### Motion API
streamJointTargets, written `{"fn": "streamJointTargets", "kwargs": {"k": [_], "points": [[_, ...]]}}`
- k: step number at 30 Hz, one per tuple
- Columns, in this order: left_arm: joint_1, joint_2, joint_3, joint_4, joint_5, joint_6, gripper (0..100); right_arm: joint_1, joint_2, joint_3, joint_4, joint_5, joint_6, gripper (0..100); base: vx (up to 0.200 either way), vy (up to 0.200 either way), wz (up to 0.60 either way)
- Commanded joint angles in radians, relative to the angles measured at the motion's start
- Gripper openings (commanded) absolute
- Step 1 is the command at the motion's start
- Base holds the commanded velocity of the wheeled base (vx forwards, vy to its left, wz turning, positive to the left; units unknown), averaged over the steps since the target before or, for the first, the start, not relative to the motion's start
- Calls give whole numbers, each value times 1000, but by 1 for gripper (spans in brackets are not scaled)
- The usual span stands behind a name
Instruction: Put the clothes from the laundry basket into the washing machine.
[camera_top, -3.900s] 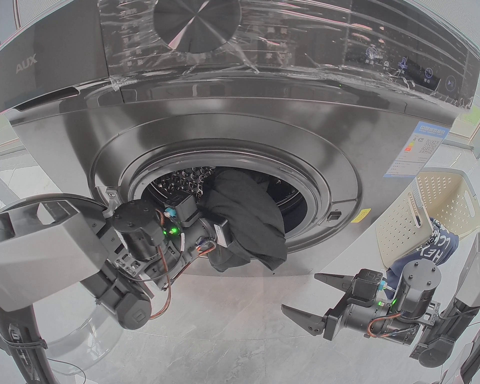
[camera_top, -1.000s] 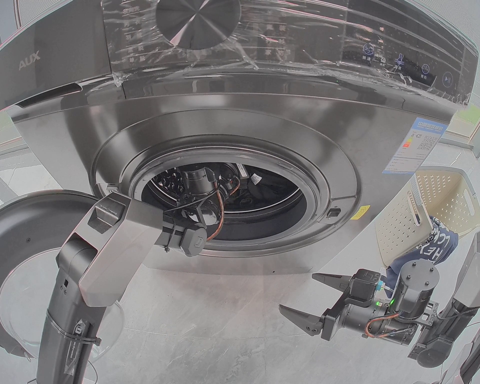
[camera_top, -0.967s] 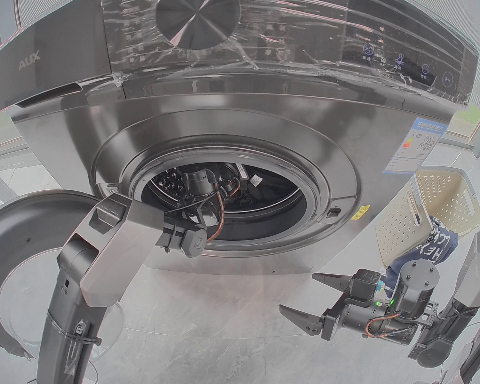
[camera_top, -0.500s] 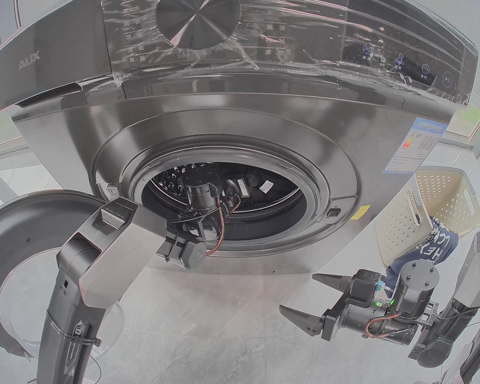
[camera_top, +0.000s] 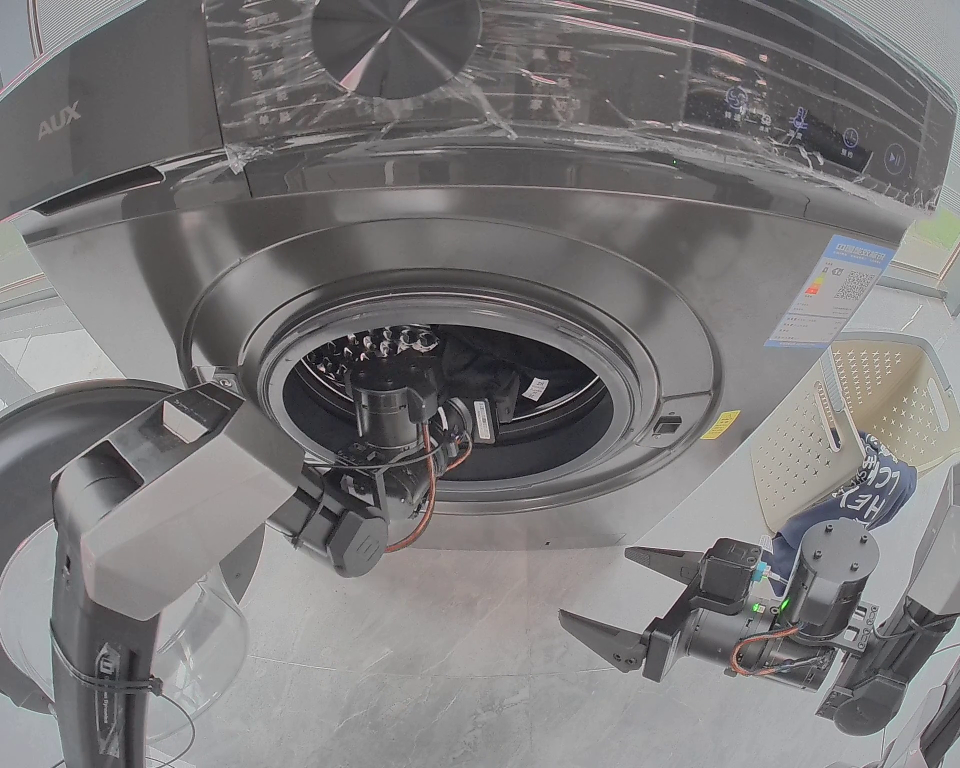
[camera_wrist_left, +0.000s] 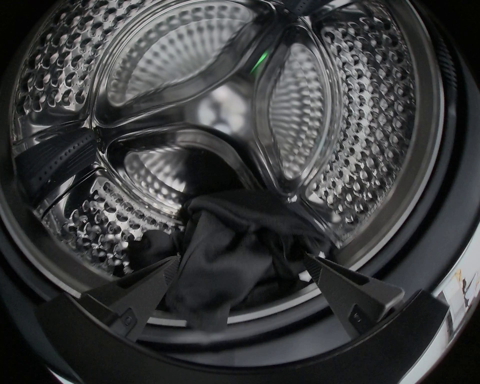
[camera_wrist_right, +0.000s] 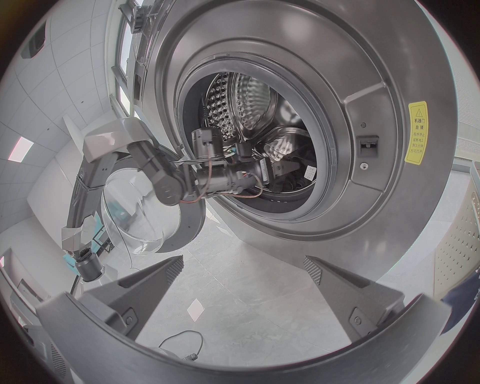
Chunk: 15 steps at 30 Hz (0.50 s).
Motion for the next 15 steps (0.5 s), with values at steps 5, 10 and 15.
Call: {"fn": "streamJointTargets", "kwargs": {"k": [5,10,15], "points": [[-48,-238,337,-4,-10,58,100,-22,-18,3,-1,2,-1,100,0,0,0],[-68,-268,386,-7,-19,55,100,-22,-18,3,-2,2,-1,100,0,0,0],[-128,-301,507,-79,-19,57,100,-24,-31,11,-2,3,0,100,0,0,0]]}}
